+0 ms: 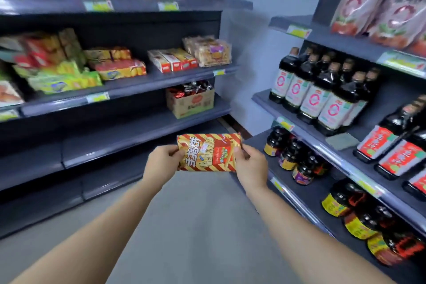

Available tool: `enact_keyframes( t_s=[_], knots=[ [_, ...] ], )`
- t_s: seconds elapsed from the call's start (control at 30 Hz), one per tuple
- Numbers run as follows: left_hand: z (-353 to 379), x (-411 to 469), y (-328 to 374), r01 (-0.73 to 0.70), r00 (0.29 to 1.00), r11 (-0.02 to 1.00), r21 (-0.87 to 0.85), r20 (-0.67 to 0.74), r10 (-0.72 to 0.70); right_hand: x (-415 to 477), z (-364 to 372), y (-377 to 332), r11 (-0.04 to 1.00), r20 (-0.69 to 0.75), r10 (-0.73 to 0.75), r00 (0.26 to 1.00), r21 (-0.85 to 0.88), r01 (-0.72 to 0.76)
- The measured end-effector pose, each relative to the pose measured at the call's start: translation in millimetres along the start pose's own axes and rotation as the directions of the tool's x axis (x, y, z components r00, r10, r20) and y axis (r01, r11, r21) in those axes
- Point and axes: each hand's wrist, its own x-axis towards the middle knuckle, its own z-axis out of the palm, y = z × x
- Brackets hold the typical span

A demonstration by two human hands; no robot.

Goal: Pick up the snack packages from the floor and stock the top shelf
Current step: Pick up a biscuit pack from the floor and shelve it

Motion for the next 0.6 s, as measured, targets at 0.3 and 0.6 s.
enact_keyframes(
  t_s=[0.3, 0.6],
  knots=[
    [-117, 37, -22, 0.079, 0.951, 0.994, -0.07, -0.294, -0.096, 44, 121, -93, 0.974, 0.222, -0.219, 0.95, -0.01, 0.227],
    [-225, 51, -36, 0.139, 0.79, 0.983, -0.122, -0.585, -0.185, 51, 222, -195, 0.899, 0.44, -0.433, 0.786, 0.145, 0.413]
  ],
)
